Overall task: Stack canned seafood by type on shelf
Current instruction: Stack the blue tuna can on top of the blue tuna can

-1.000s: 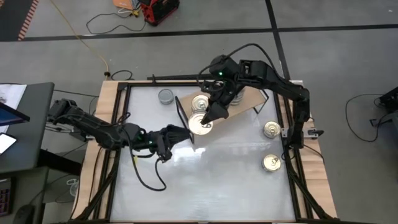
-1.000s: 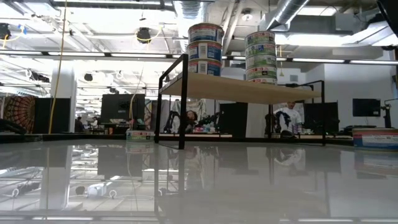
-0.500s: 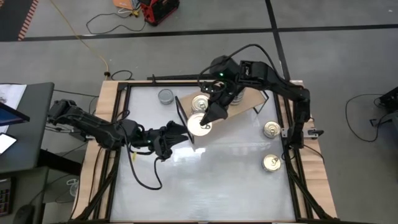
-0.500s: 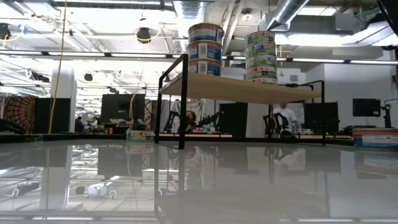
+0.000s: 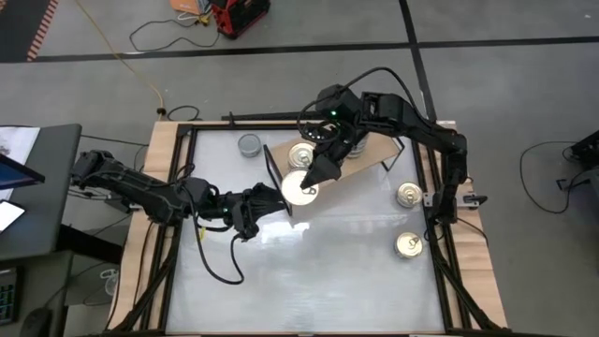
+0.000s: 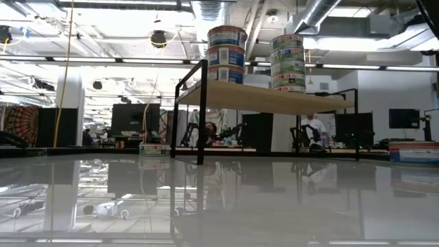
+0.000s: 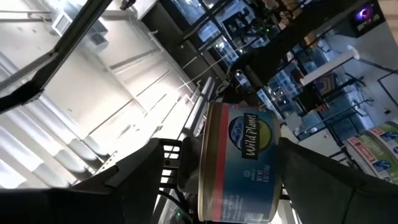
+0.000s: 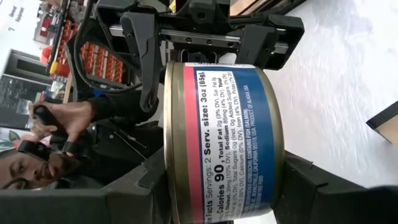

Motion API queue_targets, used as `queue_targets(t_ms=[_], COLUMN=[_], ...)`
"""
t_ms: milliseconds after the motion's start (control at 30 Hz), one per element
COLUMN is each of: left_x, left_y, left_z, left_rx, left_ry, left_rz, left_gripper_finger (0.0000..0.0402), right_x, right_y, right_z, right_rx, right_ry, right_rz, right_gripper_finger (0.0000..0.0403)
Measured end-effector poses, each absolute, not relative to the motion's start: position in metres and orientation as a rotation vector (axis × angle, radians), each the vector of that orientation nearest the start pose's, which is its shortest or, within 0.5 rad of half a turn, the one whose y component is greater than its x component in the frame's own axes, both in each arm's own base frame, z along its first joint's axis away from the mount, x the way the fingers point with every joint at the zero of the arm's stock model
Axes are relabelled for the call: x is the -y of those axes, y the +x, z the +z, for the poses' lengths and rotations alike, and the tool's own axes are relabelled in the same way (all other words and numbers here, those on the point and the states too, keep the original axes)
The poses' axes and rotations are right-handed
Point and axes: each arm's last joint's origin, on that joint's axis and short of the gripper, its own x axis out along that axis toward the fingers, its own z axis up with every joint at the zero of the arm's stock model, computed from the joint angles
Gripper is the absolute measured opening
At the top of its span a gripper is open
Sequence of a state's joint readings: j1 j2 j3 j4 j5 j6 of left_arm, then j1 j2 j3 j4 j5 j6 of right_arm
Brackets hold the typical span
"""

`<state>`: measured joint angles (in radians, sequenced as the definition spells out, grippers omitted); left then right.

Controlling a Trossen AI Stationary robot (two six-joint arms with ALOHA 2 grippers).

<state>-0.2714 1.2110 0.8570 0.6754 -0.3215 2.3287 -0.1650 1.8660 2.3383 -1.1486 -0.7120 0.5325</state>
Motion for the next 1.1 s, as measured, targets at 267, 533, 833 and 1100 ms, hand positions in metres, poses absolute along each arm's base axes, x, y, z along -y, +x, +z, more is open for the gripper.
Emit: queue_targets(t_ms=[267, 533, 833, 1100], left_x=[0.065, 0.068, 0.068, 0.068], left_y=[0.259, 0.258, 0.258, 0.258], left_z=[0.355, 0.355, 0.355, 0.355], left_rx=[0.093, 0.054, 0.059, 0.107], left_ry=[2.193, 2.166, 2.185, 2.196], left_rz=[0.412, 0.422, 0.421, 0.404], left_gripper_finger=[0.0295, 0.0295, 0.0295, 0.0295], right_x=[0.039, 0.038, 0.038, 0.037], right_y=[0.353, 0.349, 0.350, 0.364], right_z=[0.468, 0.471, 0.470, 0.461], right_rx=[-0.749, -0.749, -0.748, -0.748], right_ry=[0.808, 0.795, 0.785, 0.785], right_rz=[0.363, 0.381, 0.380, 0.388], right_gripper_finger=[0.0219, 0.0219, 0.0219, 0.0219])
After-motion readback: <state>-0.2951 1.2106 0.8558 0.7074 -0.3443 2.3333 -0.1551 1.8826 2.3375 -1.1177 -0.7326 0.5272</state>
